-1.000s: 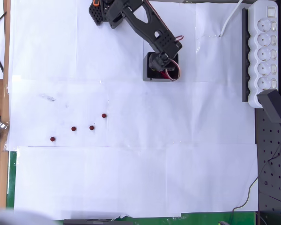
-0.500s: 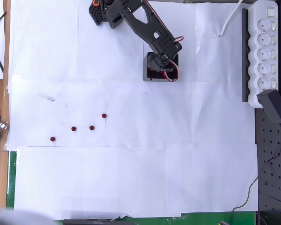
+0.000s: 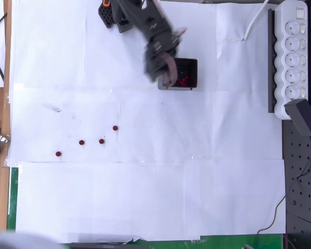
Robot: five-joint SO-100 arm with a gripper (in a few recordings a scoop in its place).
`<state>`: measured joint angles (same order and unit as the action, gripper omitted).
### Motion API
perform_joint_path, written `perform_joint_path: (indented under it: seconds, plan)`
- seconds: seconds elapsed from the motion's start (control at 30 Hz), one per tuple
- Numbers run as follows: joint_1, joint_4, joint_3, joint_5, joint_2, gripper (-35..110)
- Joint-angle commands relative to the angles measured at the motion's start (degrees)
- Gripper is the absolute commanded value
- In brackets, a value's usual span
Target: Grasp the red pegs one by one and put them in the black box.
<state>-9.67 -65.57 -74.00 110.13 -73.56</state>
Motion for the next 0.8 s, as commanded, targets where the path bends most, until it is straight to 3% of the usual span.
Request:
perform_joint_path:
  seconds: [0.0,0.33,0.77]
  plan:
    - [4.8,15.9,5.7,-3.3,-0.1,8]
    - [7.4,24.6,8.3,-5.4,-5.2,8]
    - [11.5,44.8,14.2,-9.6,-14.0,8]
